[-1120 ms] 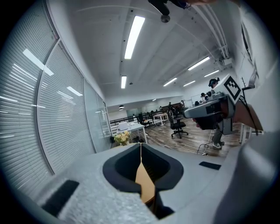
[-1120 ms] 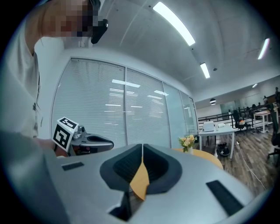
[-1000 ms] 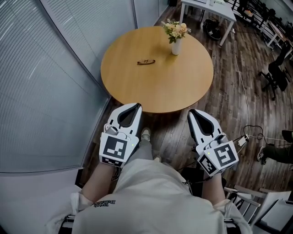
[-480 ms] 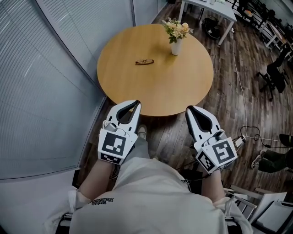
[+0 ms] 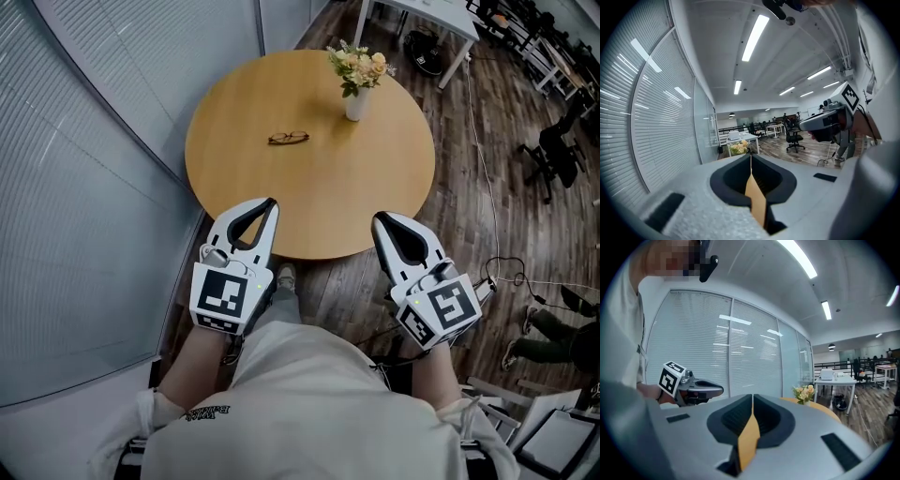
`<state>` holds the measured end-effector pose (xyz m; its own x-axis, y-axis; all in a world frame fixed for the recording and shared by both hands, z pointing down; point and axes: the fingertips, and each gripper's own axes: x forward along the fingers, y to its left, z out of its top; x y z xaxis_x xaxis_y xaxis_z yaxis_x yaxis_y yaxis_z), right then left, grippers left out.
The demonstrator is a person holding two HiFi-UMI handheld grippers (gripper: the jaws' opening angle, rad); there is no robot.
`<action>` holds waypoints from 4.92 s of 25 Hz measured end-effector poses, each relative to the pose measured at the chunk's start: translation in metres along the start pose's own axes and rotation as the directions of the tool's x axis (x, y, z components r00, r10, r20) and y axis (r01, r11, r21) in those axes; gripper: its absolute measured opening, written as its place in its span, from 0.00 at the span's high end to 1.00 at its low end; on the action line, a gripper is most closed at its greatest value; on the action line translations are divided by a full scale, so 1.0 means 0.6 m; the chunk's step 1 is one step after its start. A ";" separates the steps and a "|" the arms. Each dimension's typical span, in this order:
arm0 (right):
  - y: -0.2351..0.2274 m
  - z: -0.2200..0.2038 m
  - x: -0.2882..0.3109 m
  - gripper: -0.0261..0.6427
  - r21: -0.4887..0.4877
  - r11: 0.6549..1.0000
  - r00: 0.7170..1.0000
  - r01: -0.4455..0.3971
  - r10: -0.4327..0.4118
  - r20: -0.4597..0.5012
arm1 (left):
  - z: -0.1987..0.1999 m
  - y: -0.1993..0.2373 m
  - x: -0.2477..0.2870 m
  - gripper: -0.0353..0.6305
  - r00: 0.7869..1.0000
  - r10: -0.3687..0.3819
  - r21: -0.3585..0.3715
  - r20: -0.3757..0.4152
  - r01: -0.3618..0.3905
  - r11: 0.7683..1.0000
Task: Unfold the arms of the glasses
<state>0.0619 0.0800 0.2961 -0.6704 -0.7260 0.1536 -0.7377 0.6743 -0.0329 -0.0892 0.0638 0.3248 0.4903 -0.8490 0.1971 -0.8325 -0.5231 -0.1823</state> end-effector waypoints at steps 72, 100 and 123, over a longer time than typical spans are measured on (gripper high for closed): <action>-0.232 -0.030 0.400 0.91 0.141 0.987 0.991 -0.081 0.095 -0.096 | -0.146 0.272 0.381 0.73 0.931 0.058 0.108 -0.359 -0.020 0.994; -0.279 -0.229 0.554 0.91 0.156 0.985 0.938 -0.070 0.118 -0.325 | -0.434 0.290 0.560 0.67 0.779 -0.070 0.179 -0.623 0.229 0.957; -0.273 -0.358 0.565 0.91 0.316 0.949 0.907 -0.011 0.142 -0.396 | -0.602 0.251 0.621 0.67 0.664 -0.108 0.254 -0.740 0.424 0.869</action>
<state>-0.0274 -0.2471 0.5659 -0.6815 -0.5087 0.5261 -0.7178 0.6048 -0.3449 -0.1250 -0.3040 0.7186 0.2243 -0.4519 0.8634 -0.4501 -0.8338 -0.3195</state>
